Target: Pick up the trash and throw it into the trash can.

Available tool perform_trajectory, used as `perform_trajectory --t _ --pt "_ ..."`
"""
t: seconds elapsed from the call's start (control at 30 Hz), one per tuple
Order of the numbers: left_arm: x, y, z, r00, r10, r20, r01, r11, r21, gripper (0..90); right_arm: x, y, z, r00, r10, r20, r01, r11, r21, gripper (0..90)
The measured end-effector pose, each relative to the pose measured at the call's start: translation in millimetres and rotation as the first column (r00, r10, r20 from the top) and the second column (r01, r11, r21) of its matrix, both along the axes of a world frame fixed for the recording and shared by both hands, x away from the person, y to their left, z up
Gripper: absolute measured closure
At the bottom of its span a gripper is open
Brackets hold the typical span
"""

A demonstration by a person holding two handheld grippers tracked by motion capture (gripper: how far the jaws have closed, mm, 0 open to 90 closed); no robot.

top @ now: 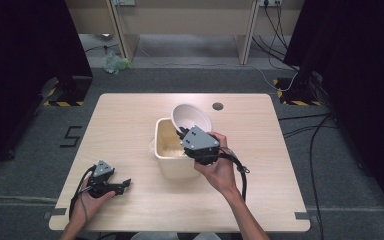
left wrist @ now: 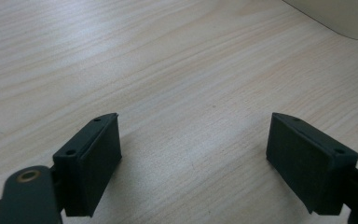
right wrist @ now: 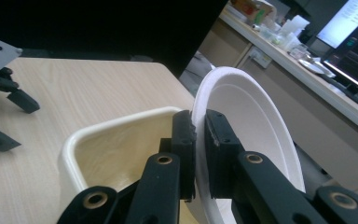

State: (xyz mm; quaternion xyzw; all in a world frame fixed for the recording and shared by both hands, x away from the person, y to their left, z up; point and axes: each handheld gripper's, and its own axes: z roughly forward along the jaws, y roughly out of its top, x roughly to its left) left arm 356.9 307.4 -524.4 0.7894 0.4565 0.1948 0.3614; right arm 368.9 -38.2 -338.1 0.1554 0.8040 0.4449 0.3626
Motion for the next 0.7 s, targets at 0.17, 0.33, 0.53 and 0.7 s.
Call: perform_trajectory --t 0.17,0.33,0.53,0.7 --pt "0.1 0.3 -0.2 1.0 -0.001 0.002 0.001 1.0 -0.002 17.1 -0.9 12.3 -7.0 0.9989 0.041 -0.024 -0.041 0.999 -0.009 83.6" --pt "0.0 0.3 -0.2 1.0 -0.002 0.002 0.002 1.0 -0.002 17.1 -1.1 21.9 -15.4 0.9966 0.067 -0.047 -0.068 0.997 -0.025 83.5" --pt "0.0 0.4 -0.1 1.0 -0.003 0.001 0.003 1.0 0.0 17.2 1.9 25.8 -24.5 0.9941 0.076 -0.078 -0.079 0.996 -0.035 83.6" --pt "0.0 0.5 0.0 1.0 -0.004 0.0 0.004 1.0 0.001 17.1 4.8 26.5 -32.0 0.9912 0.078 -0.107 -0.082 0.996 -0.038 83.5"
